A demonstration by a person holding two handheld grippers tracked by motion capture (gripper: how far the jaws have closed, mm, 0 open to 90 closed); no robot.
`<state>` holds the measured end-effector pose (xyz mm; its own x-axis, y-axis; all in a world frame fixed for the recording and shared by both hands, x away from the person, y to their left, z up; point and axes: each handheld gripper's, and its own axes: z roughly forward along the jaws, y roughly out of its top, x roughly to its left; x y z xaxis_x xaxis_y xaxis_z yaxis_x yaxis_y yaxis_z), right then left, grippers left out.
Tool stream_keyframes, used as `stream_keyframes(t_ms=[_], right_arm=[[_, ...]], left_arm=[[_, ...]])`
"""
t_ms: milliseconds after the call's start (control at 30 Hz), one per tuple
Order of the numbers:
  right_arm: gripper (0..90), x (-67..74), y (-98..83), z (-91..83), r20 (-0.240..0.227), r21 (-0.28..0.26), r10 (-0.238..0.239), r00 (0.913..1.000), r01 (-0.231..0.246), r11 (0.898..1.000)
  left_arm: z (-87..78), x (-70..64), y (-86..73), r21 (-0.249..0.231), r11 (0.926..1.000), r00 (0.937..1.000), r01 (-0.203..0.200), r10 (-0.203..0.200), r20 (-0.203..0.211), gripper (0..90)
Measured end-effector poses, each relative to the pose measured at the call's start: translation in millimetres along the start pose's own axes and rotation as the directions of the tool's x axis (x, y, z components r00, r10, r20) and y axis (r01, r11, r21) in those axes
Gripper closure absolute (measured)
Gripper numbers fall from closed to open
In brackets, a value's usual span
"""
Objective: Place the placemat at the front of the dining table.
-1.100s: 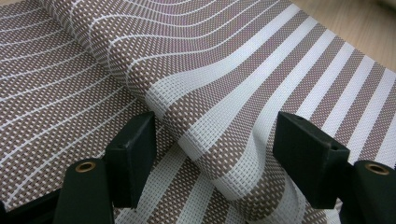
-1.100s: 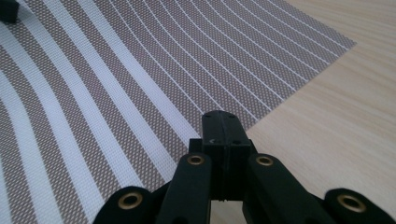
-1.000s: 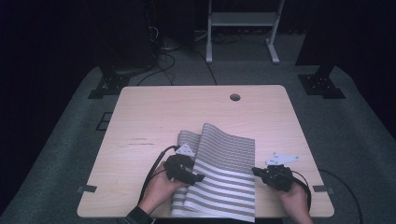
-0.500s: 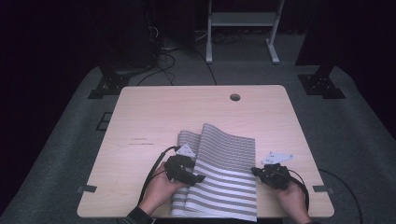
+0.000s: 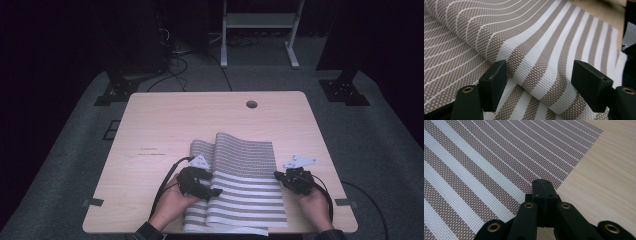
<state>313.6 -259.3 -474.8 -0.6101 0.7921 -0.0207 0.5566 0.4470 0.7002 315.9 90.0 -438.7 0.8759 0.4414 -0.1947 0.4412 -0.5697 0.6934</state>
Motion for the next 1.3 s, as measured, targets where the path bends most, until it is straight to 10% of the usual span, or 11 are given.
stream_keyframes(t_ms=[633,1033,1300], right_arm=[[89.6,-16.3,-3.1,-2.5,0.028,-0.001,0.037,0.9989,-0.037,0.999],[53.6,-16.4,-0.5,-0.7,0.011,-0.04,0.065,0.9979,-0.064,0.997],[53.7,-8.4,0.6,6.1,-0.023,-0.027,0.047,0.9986,-0.048,0.998]], left_arm=[[-30.9,11.0,-12.4,-0.087,0.9961,0.9983,0.017,-0.021,-0.053,25.8],[-67.3,27.5,-40.4,-0.144,0.9866,0.9862,0.077,-0.097,-0.134,25.8],[-64.4,25.9,-41.5,-0.13,0.989,0.9863,0.072,-0.09,-0.138,25.8]])
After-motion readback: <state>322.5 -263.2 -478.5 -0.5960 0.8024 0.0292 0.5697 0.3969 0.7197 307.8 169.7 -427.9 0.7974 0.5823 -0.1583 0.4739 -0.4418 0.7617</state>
